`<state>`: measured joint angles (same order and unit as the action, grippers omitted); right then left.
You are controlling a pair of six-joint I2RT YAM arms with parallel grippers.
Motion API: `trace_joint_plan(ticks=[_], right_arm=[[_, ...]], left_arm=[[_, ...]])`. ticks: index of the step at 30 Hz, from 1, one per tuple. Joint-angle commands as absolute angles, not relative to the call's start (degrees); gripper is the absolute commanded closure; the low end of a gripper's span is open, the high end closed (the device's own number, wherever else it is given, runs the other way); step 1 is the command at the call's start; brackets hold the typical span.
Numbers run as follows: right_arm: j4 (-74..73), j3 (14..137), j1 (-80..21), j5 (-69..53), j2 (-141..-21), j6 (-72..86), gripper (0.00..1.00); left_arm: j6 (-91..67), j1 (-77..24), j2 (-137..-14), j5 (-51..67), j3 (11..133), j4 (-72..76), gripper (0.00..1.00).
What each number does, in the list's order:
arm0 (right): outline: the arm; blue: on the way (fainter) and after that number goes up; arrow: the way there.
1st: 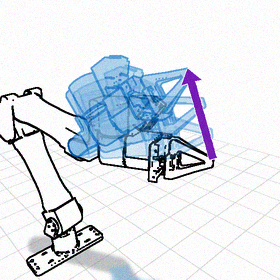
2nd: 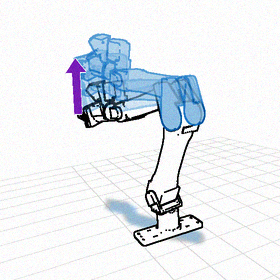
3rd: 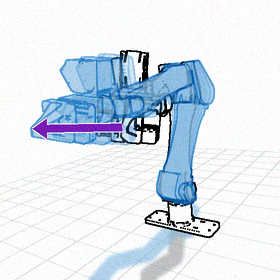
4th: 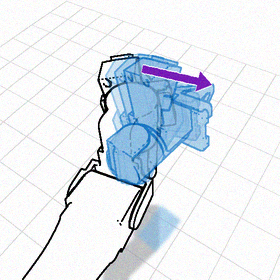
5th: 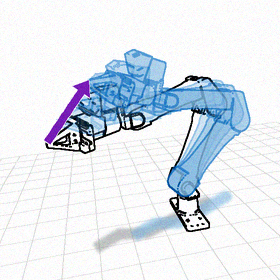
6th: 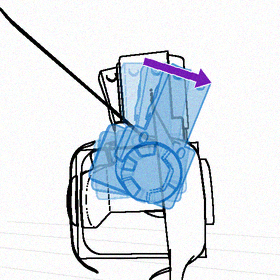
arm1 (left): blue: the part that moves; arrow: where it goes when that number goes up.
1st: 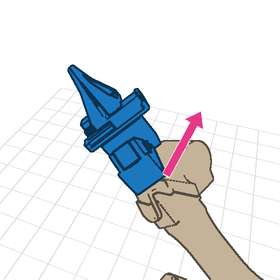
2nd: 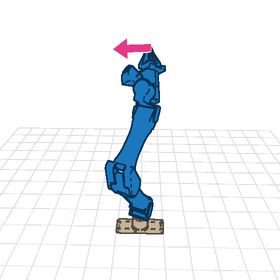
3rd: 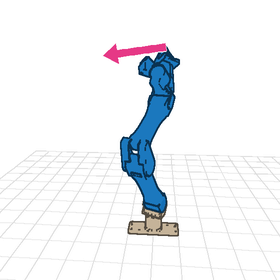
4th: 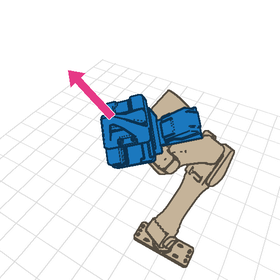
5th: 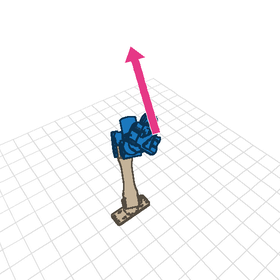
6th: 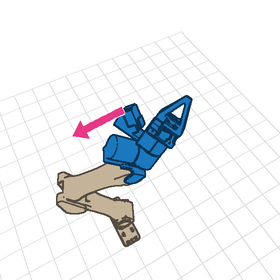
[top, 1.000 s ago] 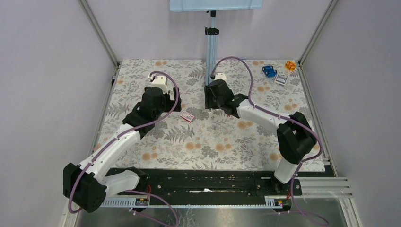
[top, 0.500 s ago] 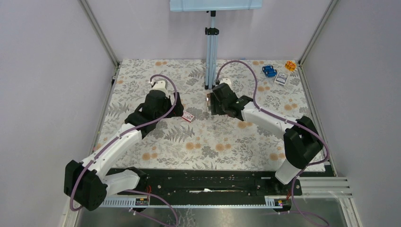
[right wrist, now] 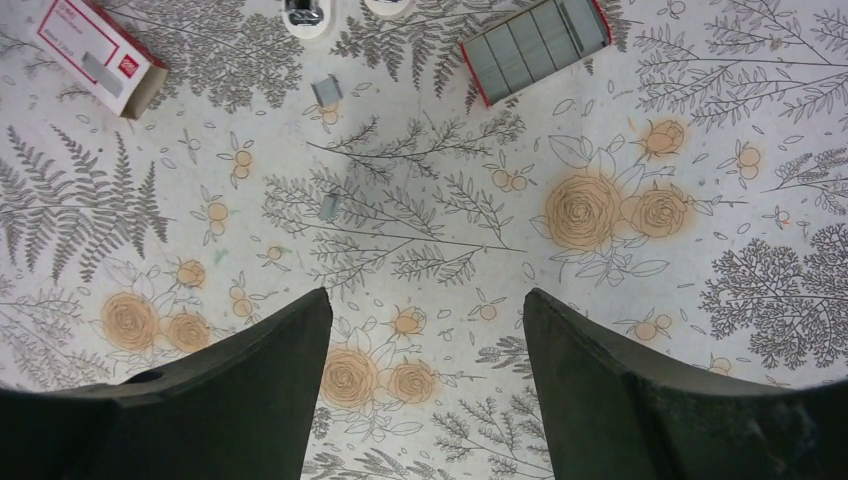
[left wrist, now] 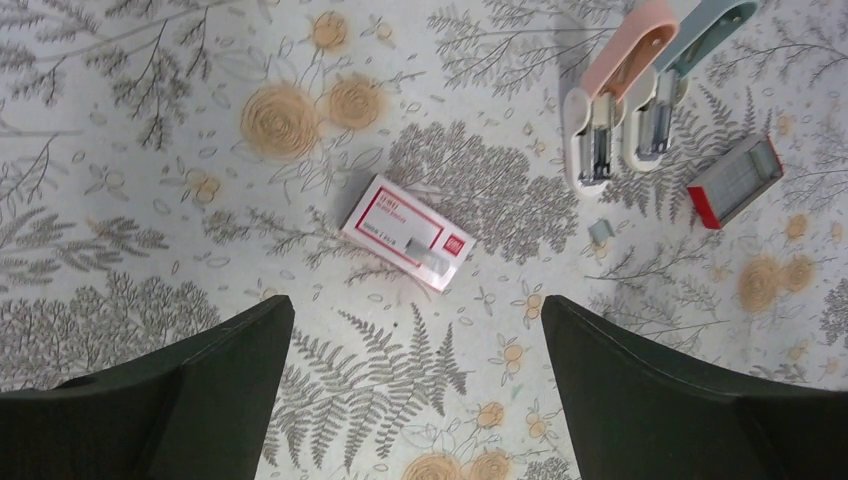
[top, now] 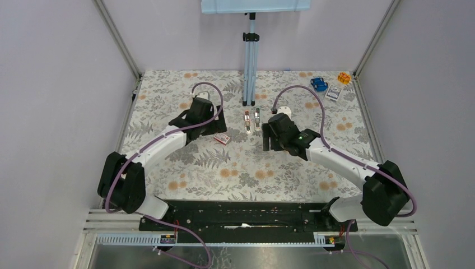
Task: Unload the staples from the stapler
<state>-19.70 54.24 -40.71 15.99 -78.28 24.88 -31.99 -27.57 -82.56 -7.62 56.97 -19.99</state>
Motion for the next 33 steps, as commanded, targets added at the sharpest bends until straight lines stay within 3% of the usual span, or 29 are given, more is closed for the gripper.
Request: trace_joint_plan(ticks=[1, 11, 17, 24, 33], right_arm=[[-20.8, 55.2, -38.1, 16.1, -79.2, 24.7, 0.23], [-20.9, 58.7, -29.2, 3.9, -84.7, 20.5, 0.23], [-14.5, 61.7, -29.8, -9.3, -91.3, 23.9, 0.31], [-19.6, 75.7, -36.9, -3.0, -103.7, 16.0, 0.31], [-25.1, 84.3, -37.7, -3.0, -113.1, 4.5, 0.27]], left_arm=[[-29.5, -26.9, -85.0, -6.4, 62.9, -17.3, 0.01], [-25.2, -24.8, -87.9, -5.6, 65.4, -17.8, 0.01], [-17.2, -24.5, -86.0, -6.7, 65.0, -18.1, 0.01], [-15.7, -24.5, -84.7, -4.9, 64.3, -17.0, 0.01], [-15.3, -24.5, -81.5, -6.0, 63.0, -17.0, 0.01]])
